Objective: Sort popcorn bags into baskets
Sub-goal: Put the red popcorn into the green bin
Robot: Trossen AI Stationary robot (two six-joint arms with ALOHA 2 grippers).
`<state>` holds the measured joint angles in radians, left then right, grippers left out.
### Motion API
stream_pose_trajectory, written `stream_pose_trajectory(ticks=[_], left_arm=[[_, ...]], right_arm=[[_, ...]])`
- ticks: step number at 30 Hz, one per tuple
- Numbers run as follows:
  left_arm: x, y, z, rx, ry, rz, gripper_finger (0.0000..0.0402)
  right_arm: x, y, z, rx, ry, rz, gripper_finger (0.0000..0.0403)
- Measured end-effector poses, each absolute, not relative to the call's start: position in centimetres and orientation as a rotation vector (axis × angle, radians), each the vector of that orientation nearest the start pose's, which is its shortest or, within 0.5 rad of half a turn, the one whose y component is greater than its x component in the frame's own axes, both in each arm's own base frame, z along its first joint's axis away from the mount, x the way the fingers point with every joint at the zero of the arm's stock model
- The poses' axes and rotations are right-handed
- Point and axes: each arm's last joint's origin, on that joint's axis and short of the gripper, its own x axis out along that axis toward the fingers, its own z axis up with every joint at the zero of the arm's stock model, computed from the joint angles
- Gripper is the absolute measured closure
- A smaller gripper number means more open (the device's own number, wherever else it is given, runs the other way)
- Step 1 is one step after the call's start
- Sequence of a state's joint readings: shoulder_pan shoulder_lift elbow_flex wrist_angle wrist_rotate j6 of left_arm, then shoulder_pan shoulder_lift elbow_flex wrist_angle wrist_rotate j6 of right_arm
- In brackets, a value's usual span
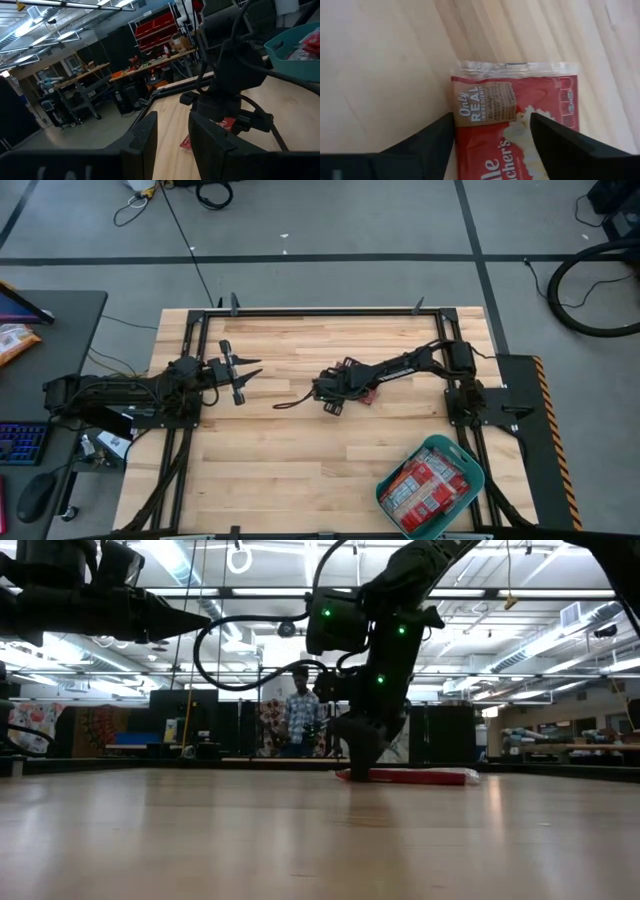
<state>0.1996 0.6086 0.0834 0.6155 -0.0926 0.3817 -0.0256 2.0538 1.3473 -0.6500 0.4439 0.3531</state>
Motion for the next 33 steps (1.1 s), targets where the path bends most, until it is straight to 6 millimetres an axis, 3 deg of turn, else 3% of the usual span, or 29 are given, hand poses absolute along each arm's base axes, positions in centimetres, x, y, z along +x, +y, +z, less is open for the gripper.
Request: stream_pose_trajectory(ticks=[16, 22, 33], left_arm=[[13.8, 3.1, 19.2, 0.383, -0.034, 0.306, 0.0285], [13.8, 3.1, 19.2, 0.383, -0.034, 0.306, 0.0285], [13.8, 3.1, 19.2, 0.382, -0.034, 0.306, 0.0285]], right_arm=[[38.5, -2.5, 12.4, 0.014, 1.263, -0.529, 0.0374], [37.8, -2.2, 14.4, 0.029, 1.249, -0.506, 0.0381], [35.3, 0.2, 22.4, 0.075, 1.081, -0.473, 0.0381]])
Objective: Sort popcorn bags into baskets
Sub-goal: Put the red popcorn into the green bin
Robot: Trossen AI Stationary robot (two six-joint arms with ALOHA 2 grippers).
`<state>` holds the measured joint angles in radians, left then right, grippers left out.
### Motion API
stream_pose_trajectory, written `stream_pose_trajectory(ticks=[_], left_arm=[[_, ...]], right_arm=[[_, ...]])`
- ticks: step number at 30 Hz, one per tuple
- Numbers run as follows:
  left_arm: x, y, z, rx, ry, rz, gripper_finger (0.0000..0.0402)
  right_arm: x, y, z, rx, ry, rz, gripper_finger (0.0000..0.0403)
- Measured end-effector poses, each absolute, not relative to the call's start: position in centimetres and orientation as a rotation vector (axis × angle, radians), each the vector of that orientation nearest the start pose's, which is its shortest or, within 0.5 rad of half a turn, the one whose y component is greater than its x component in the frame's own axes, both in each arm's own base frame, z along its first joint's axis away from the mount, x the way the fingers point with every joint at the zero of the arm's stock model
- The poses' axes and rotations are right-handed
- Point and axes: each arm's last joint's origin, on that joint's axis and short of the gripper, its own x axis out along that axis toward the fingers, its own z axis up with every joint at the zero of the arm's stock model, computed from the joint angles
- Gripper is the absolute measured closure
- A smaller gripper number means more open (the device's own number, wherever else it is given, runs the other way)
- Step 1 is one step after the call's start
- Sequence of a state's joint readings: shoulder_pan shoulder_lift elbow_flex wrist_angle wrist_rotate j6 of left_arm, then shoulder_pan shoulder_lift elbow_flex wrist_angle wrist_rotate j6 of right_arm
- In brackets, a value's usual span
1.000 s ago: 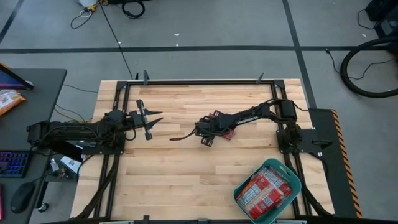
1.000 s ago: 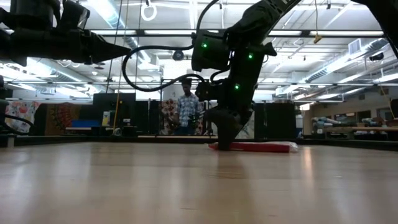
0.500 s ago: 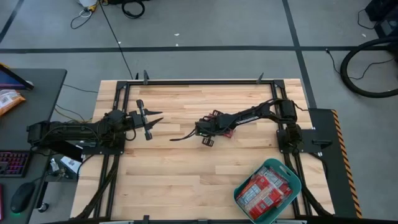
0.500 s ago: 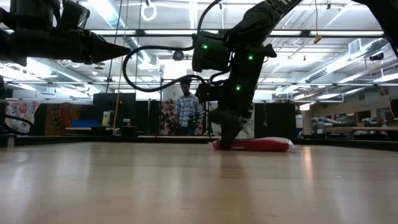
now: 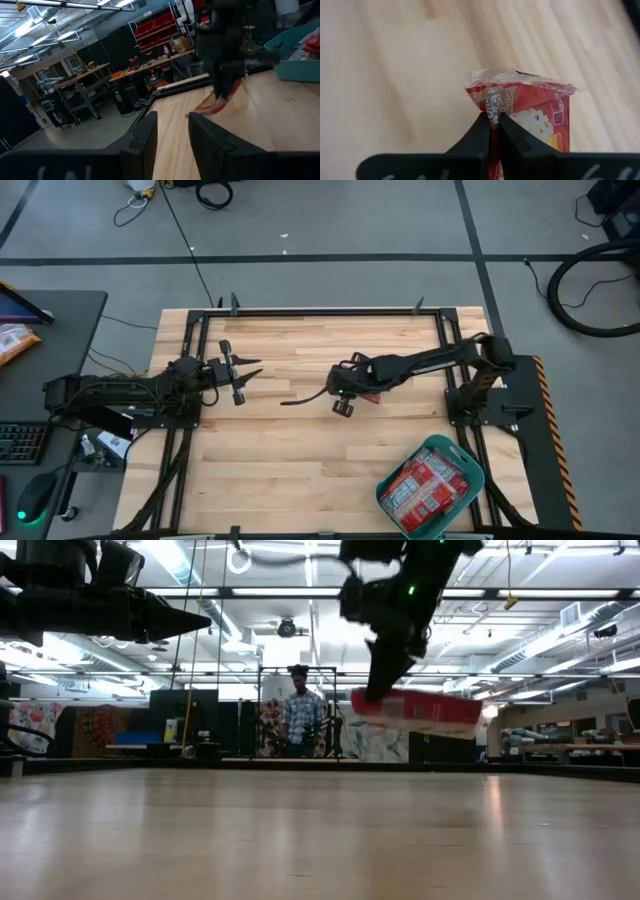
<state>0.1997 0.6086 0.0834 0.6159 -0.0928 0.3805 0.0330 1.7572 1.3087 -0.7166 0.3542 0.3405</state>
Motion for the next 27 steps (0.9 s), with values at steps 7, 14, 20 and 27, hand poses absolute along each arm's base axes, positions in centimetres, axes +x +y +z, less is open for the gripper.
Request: stream_pose_trajectory(ticks=[7, 14, 20, 27], left_arm=[[13.8, 3.1, 19.2, 0.382, -0.033, 0.306, 0.0285], [13.8, 3.1, 19.1, 0.382, -0.025, 0.304, 0.0285], [13.8, 3.1, 19.2, 0.392, -0.033, 0.306, 0.0285], [13.7, 3.4, 19.2, 0.369, -0.006, 0.427, 0.0285]], right_arm=[[33.0, 2.0, 26.6, 0.097, 1.006, -0.330, 0.0381], [29.6, 4.1, 30.6, 0.099, 0.942, -0.220, 0.0377], [25.5, 5.6, 33.2, 0.090, 0.951, -0.108, 0.0378], [21.3, 7.7, 34.3, 0.130, 1.073, 0.044, 0.0377]])
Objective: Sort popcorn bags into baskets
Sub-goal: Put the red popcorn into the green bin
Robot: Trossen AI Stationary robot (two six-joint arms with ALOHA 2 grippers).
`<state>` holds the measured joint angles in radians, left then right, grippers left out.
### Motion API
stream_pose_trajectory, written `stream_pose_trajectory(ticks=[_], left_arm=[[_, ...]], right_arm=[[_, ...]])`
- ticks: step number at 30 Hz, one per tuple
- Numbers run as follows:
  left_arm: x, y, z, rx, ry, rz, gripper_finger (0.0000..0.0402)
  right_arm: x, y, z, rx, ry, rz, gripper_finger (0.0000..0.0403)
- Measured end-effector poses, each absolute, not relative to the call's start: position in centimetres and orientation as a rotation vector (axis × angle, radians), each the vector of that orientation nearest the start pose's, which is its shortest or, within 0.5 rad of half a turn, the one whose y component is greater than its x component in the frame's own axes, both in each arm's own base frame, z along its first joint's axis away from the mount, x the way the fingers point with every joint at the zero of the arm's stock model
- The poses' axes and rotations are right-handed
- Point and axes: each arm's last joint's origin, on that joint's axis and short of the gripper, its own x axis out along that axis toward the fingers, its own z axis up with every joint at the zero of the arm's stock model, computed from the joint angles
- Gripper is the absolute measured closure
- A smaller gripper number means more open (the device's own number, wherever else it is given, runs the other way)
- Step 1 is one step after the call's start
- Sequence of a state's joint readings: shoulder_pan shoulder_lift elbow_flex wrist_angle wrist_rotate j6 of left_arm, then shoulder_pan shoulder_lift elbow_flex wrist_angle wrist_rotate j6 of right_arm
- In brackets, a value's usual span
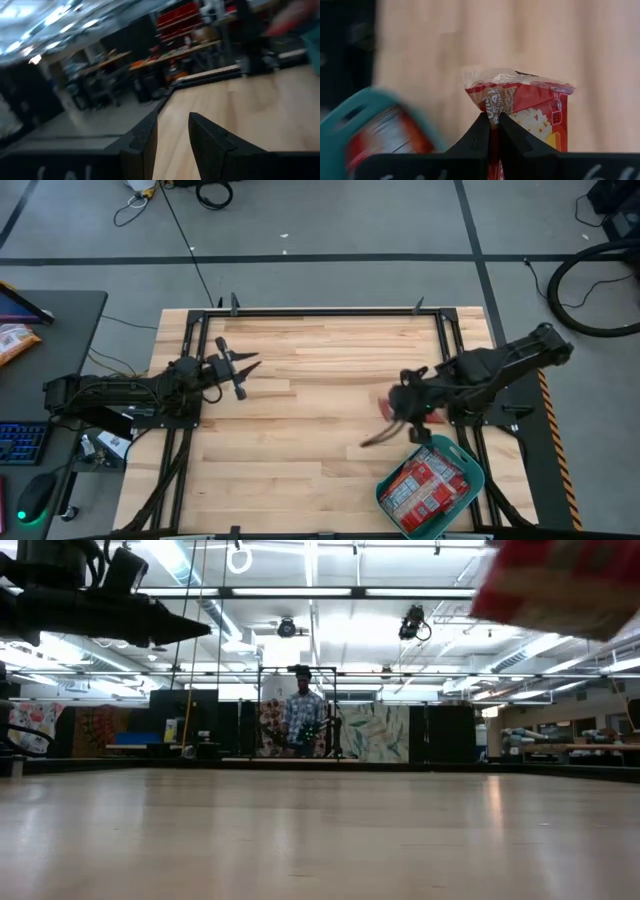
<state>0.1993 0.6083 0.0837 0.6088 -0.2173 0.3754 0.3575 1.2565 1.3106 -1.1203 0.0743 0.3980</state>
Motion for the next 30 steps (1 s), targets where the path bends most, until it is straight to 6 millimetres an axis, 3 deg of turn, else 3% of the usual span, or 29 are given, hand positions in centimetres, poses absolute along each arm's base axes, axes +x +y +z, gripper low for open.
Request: stream_pose_trajectory(ticks=[8, 14, 19, 30], left_arm=[[13.6, 3.6, 19.5, 0.220, -0.068, 0.488, 0.0285], [13.5, 3.6, 19.9, -0.093, -0.185, 0.494, 0.0285], [13.5, 3.5, 20.1, -0.289, -0.249, 0.438, 0.0285], [13.5, 3.6, 20.1, -0.473, -0.294, 0.431, 0.0285]], right_arm=[[18.7, 11.5, 35.0, 0.180, 1.111, 0.311, 0.0376], [17.4, 15.4, 34.5, 0.104, 1.111, 0.399, 0.0376], [16.7, 19.1, 32.6, -0.003, 1.171, 0.436, 0.0377], [16.6, 26.0, 27.5, -0.238, 1.171, 0.540, 0.0376]])
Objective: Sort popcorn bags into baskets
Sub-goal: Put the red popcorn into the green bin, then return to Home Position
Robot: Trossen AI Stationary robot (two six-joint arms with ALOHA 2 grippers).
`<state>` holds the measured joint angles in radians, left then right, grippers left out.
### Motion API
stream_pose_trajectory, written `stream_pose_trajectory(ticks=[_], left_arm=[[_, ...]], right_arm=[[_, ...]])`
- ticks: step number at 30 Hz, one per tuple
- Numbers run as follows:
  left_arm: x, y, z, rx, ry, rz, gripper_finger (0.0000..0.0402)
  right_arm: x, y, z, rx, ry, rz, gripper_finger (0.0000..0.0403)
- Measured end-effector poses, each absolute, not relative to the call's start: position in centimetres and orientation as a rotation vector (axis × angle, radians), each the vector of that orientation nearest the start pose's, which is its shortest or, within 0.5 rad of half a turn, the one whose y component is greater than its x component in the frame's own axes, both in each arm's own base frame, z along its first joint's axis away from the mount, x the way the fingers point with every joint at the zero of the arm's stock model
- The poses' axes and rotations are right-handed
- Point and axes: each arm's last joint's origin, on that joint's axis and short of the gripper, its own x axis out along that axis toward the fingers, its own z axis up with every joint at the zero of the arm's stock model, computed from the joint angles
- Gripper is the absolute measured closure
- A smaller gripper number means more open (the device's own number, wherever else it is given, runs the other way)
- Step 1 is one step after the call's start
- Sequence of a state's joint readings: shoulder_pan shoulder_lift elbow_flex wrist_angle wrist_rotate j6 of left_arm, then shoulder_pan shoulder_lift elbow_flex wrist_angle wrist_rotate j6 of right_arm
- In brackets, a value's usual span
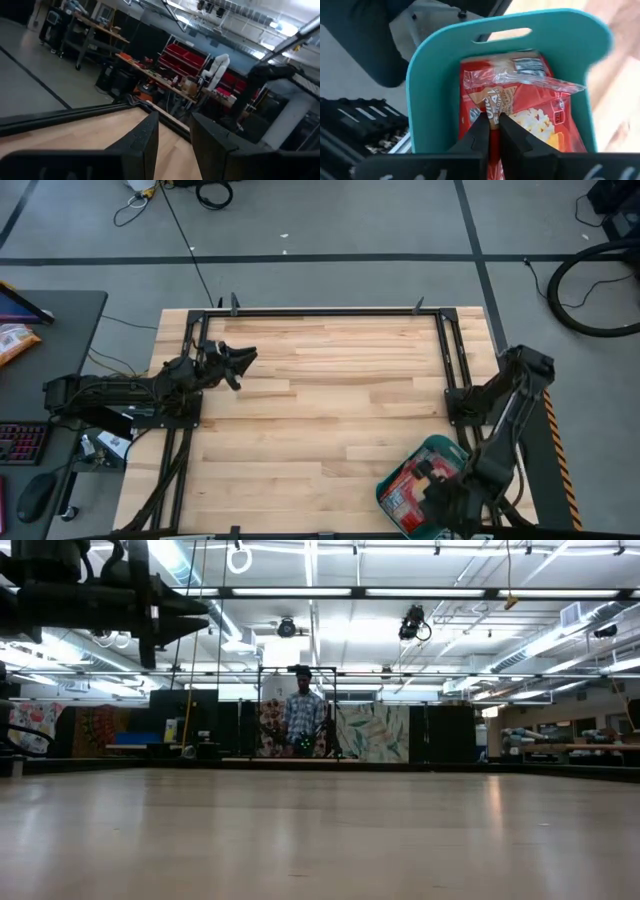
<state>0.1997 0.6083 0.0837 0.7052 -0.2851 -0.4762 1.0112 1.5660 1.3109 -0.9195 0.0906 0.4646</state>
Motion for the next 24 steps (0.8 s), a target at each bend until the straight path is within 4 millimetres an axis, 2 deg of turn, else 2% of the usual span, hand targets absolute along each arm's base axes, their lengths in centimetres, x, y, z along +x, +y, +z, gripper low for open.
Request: stream_pose_trajectory(ticks=[5, 9, 12, 17, 24], left_arm=[[13.5, 3.6, 20.1, -0.537, -0.311, 0.429, 0.0285], [13.5, 3.6, 20.1, -0.595, -0.324, 0.421, 0.0285], [13.5, 3.6, 20.1, -0.613, -0.328, 0.418, 0.0285], [13.5, 3.6, 20.0, -0.614, -0.320, 0.421, 0.0285], [13.6, 3.6, 19.7, -0.611, -0.293, 0.429, 0.0285]], right_arm=[[16.8, 27.6, 24.8, -0.276, 1.249, 0.522, 0.0370], [17.0, 28.3, 23.3, -0.142, 1.350, 0.414, 0.0343], [16.8, 28.6, 23.0, -0.060, 1.430, 0.416, 0.0310], [16.0, 28.3, 24.3, 0.030, 1.445, 0.416, 0.0251], [14.6, 26.5, 28.3, 0.024, 1.210, 0.382, 0.0205]])
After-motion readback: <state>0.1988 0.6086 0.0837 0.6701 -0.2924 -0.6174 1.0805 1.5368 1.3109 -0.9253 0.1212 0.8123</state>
